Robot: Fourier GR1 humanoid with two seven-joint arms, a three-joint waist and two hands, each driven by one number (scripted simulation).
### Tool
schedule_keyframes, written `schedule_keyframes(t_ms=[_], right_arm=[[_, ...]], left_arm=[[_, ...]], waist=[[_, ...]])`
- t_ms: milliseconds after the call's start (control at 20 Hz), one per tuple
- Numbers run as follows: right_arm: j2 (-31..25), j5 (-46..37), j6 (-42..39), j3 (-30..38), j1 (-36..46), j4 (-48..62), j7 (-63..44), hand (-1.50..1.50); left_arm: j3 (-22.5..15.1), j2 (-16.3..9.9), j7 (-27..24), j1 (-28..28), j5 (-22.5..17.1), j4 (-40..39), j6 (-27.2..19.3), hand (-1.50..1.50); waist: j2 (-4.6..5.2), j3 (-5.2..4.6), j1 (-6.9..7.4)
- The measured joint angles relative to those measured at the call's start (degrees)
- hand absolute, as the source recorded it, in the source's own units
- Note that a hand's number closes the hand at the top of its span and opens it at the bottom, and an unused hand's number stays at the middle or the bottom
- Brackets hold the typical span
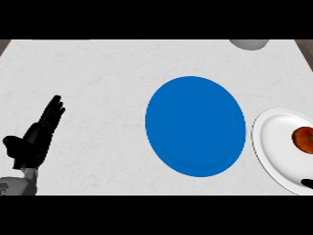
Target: Pick the tomato from the plate and place it in the plate
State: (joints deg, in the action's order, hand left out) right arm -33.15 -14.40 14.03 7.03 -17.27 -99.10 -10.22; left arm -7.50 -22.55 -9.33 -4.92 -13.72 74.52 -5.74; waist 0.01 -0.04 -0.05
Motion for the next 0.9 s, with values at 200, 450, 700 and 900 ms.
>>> schedule_keyframes(t_ms=[200,450,700,900], right_arm=[[0.4,-3.3,-2.6,-0.3,2.4,2.2,-3.8,-1.5],[1.1,-6.3,-6.2,-0.1,4.6,5.3,-6.1,-1.5],[3.5,-9.5,-8.1,0.3,9.2,11.2,-5.3,-1.5],[4.2,-11.8,-8.8,1.8,11.9,17.1,-2.4,-1.5]], left_arm=[[0.7,1.0,0.0,0.4,1.2,0.2,0.7,0.0],[2.1,1.9,-0.3,1.1,2.5,0.2,1.9,0.0],[3.5,3.5,-0.2,1.1,4.5,0.2,2.7,0.0],[3.9,5.0,-0.2,1.6,6.2,0.4,3.2,0.0]], waist=[[0.0,0.01,0.06],[-0.01,0.03,0.05],[-0.01,0.04,0.1],[0.0,0.05,0.12]])
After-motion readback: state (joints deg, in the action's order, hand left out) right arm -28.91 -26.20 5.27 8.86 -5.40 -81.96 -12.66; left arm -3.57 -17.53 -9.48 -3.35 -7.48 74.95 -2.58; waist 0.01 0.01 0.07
